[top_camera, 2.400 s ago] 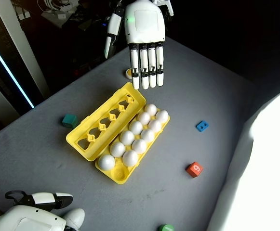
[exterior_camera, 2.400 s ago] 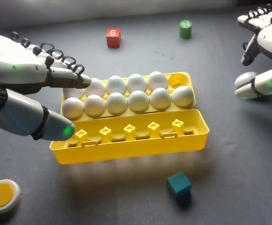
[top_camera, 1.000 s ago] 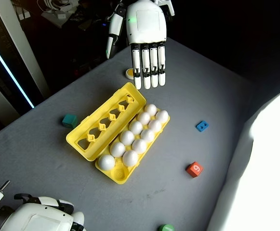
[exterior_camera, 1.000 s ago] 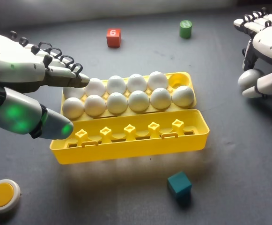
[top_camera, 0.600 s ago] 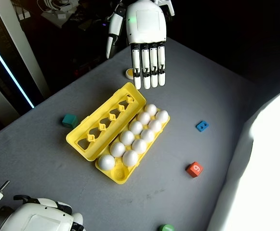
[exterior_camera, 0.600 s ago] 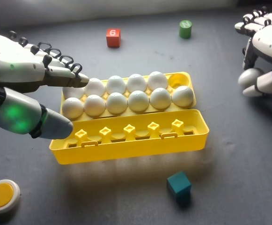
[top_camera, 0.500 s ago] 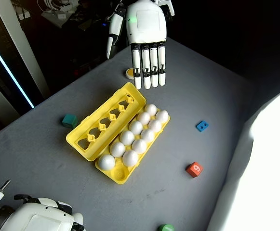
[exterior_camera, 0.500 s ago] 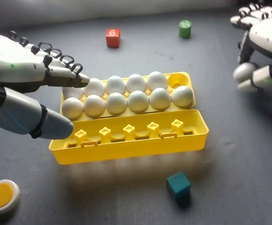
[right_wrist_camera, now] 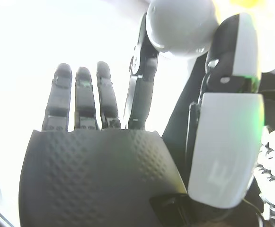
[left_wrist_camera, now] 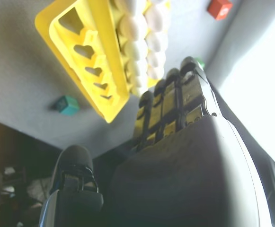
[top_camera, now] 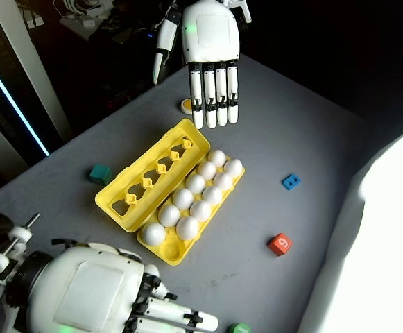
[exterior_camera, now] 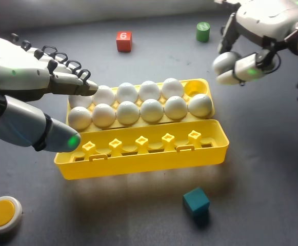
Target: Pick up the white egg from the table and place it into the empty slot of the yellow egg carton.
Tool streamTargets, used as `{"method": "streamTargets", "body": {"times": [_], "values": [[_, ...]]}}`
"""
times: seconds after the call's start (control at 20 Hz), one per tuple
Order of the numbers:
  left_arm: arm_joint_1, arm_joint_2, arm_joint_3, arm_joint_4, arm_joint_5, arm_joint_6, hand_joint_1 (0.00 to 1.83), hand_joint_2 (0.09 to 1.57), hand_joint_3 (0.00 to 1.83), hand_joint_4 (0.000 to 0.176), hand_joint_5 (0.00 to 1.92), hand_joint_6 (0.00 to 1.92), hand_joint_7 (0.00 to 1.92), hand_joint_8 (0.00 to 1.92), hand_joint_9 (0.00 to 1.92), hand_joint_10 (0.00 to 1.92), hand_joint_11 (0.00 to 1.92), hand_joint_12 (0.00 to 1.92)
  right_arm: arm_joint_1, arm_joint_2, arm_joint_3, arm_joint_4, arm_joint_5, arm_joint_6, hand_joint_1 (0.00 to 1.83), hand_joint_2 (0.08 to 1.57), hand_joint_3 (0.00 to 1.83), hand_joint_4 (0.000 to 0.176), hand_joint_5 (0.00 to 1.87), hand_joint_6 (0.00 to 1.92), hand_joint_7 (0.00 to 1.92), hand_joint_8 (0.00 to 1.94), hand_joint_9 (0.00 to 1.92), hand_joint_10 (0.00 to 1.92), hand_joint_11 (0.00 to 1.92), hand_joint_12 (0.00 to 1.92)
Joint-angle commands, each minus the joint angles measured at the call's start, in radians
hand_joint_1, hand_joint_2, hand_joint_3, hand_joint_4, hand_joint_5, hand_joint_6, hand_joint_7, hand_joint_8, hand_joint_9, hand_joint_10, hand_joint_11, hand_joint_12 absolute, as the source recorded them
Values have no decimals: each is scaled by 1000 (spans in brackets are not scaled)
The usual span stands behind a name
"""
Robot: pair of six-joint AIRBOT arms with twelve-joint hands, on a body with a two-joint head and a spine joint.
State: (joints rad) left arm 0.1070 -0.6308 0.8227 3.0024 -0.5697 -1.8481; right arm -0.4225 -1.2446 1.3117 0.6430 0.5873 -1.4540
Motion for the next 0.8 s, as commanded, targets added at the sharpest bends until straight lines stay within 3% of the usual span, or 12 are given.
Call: {"method": "streamTargets", "body": {"times": [0.0,0.2,0.25,0.3,0.4,0.75], "values": [[-14,5,4,10,82,3,0,1251,1,0,28,1,5,1,1,0,0,0,15,-1,4,-26,116,23,1195,986,0,0,1297,450,149,2,0,0,0,0],[-16,5,8,10,82,3,0,1258,5,0,36,3,0,0,0,0,0,0,16,-35,5,-26,165,139,1157,988,1,0,1291,471,170,6,0,0,0,0],[-16,5,8,10,82,3,0,1253,2,0,41,5,4,1,0,0,0,0,13,-43,5,-26,180,154,1138,1000,2,33,1249,547,149,1,0,0,0,0],[-16,5,8,10,82,3,0,1251,1,0,48,7,8,3,0,0,0,0,11,-51,5,-26,200,166,1153,997,0,0,1262,526,160,2,0,0,0,0],[-16,5,8,10,82,3,0,1250,0,0,46,5,8,3,0,0,0,0,7,-68,5,-26,212,170,1190,987,0,0,1298,453,170,2,0,0,0,0],[-15,5,7,10,82,3,0,1250,0,0,40,8,9,3,0,0,0,0,-13,-109,7,-26,226,217,1161,998,0,0,1260,525,146,4,0,0,0,0]]}}
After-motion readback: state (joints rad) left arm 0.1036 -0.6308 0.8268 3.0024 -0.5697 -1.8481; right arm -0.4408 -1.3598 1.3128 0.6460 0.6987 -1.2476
